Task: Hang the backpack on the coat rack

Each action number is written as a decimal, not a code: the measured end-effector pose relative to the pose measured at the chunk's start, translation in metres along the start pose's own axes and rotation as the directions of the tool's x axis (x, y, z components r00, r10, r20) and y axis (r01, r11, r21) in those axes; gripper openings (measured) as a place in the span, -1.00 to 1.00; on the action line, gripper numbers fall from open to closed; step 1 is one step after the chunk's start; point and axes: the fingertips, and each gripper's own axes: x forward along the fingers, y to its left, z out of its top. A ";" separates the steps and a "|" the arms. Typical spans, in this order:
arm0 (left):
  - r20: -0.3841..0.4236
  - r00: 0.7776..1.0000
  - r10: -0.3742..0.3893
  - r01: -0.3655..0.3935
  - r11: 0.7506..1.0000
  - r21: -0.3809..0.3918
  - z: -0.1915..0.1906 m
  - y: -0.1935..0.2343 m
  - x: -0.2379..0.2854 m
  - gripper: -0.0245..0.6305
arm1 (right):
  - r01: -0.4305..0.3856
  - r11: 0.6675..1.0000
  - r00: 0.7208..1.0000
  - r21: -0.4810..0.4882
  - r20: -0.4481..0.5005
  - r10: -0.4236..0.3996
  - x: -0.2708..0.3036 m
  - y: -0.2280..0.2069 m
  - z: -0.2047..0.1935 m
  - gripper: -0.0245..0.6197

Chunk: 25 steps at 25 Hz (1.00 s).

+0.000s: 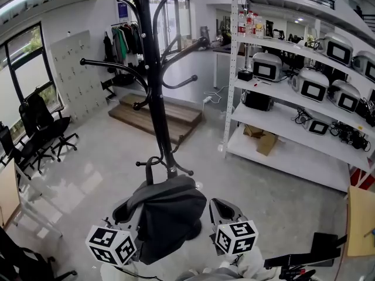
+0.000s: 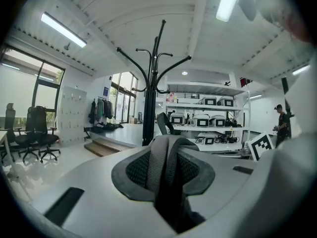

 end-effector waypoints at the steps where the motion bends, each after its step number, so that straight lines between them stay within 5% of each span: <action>1: 0.014 1.000 0.001 -0.001 1.000 0.005 0.007 0.001 -0.002 -0.65 | 0.004 1.000 1.000 0.001 0.002 -0.004 -0.001 -0.001 0.001 -0.88; 17: 0.296 0.955 -0.011 0.009 1.000 0.008 0.125 0.019 -0.026 -0.65 | 0.026 0.999 0.998 0.024 -0.063 -0.024 -0.006 -0.009 -0.022 -0.88; 25: 0.339 0.940 -0.029 0.045 0.998 -0.038 0.148 0.034 -0.013 -0.66 | 0.020 1.000 0.997 0.018 -0.079 -0.018 -0.007 -0.003 -0.030 -0.88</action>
